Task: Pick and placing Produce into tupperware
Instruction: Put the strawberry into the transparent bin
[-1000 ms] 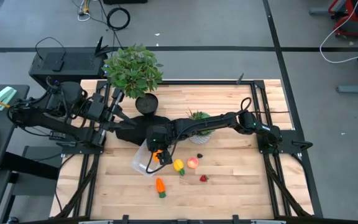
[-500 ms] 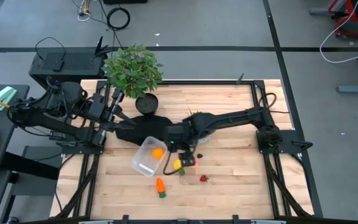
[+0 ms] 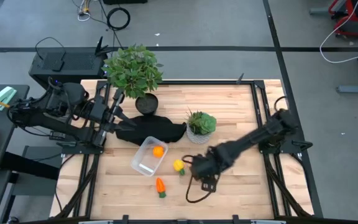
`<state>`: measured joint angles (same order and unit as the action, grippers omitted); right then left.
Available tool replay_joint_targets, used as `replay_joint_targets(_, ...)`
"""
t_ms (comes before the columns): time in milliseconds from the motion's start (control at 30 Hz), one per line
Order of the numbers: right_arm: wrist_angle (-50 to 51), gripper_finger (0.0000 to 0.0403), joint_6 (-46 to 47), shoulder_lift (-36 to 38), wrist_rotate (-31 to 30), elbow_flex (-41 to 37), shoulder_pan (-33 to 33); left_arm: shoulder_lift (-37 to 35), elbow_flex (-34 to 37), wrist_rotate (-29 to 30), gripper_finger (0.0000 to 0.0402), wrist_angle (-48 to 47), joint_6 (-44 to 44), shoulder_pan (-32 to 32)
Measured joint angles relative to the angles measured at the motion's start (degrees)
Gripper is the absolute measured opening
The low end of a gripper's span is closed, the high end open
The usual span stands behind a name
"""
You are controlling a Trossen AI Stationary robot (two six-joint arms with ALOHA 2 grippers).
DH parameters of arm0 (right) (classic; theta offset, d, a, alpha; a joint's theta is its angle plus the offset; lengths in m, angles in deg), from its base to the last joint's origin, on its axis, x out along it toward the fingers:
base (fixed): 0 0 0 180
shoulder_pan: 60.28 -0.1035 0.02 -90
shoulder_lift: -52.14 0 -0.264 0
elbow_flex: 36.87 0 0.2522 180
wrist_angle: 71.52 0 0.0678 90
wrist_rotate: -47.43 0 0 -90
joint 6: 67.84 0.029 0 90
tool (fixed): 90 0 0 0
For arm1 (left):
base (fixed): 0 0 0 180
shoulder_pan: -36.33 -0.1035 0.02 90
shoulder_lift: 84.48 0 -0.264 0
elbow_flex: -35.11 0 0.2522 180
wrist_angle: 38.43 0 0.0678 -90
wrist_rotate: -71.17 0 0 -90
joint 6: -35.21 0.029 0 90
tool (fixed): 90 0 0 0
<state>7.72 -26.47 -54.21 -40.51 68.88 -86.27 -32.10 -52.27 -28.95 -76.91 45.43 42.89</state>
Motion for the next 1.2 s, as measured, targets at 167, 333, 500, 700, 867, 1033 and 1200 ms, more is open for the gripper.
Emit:
replay_joint_targets(167,-14.9,0.0267,20.1,6.8,-5.9,-16.2,-3.6,0.0,0.0,0.0,0.0075,-0.6,0.0,0.0)
replay_joint_targets(333,-24.5,0.0267,29.5,9.1,-8.5,-25.6,-6.2,0.0,0.0,0.0,0.0077,-0.6,0.0,0.0)
replay_joint_targets(500,-27.3,0.0267,31.5,7.6,-9.2,-29.4,-6.5,0.0,0.0,0.0,0.0078,-0.7,0.0,0.0)
replay_joint_targets(700,-32.4,0.0267,18.8,6.3,-14.0,-29.5,-5.8,0.0,0.0,0.0,0.0080,-0.7,0.0,0.0)
replay_joint_targets(867,-31.3,0.0267,14.0,6.2,-12.5,-29.5,-4.4,0.0,0.0,0.0,0.0080,-1.0,0.0,0.0)
replay_joint_targets(1033,-31.4,0.0267,9.3,5.9,-7.3,-29.5,-3.3,0.0,0.0,0.0,0.0079,-1.5,0.0,0.0)
replay_joint_targets(1200,-31.2,0.0262,6.0,5.8,-4.4,-29.5,-2.7,0.0,0.0,0.0,0.0082,-2.0,0.0,0.0)
